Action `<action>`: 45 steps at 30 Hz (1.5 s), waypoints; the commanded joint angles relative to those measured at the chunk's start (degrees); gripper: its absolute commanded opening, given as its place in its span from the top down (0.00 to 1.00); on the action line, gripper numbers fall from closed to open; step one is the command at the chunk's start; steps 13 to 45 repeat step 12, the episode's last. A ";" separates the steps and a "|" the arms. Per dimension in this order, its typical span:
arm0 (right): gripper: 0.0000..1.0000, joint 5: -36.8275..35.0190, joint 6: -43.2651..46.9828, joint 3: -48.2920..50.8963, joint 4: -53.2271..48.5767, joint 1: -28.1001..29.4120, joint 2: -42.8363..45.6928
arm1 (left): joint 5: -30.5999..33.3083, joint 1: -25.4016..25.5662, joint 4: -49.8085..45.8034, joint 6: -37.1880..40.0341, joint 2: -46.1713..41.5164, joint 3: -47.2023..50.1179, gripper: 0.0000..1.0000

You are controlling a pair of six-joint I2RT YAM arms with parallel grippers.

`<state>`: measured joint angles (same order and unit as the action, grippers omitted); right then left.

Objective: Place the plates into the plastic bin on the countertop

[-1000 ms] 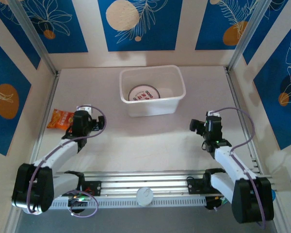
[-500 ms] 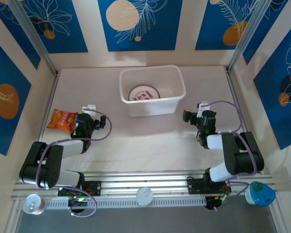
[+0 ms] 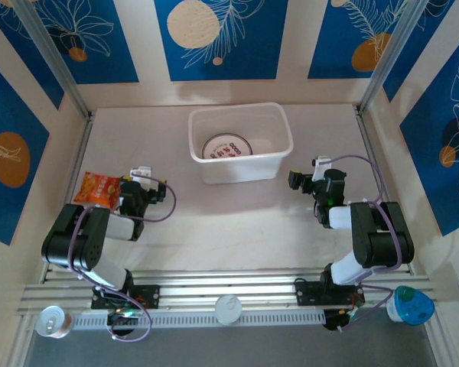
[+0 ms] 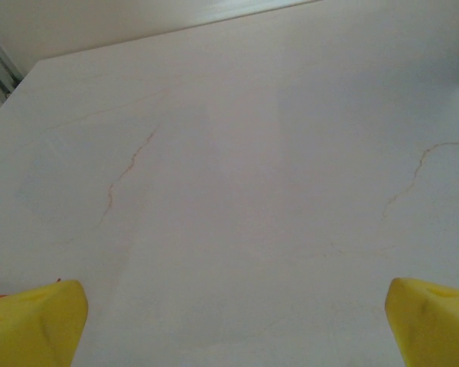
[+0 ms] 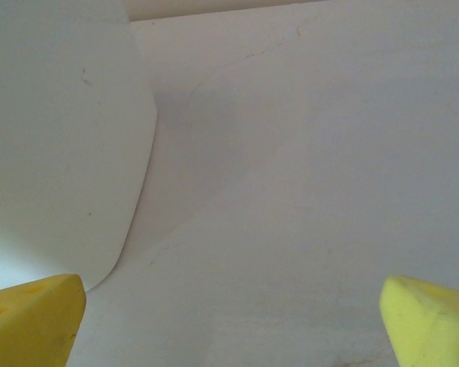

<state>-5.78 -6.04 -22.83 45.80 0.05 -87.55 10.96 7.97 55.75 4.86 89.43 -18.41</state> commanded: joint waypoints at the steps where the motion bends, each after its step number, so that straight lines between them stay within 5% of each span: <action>1: 0.01 1.83 0.47 -1.31 -0.09 -0.23 0.28 | -1.23 -0.93 1.06 -0.77 0.22 -1.62 0.00; 9: 0.01 2.18 0.72 -1.66 -0.50 -0.15 0.14 | 4.83 -1.16 1.58 -2.89 0.40 -1.63 0.00; 45: 0.01 2.16 0.64 -1.25 0.09 -0.19 0.28 | 3.41 -1.12 1.14 -2.48 0.35 -1.76 0.00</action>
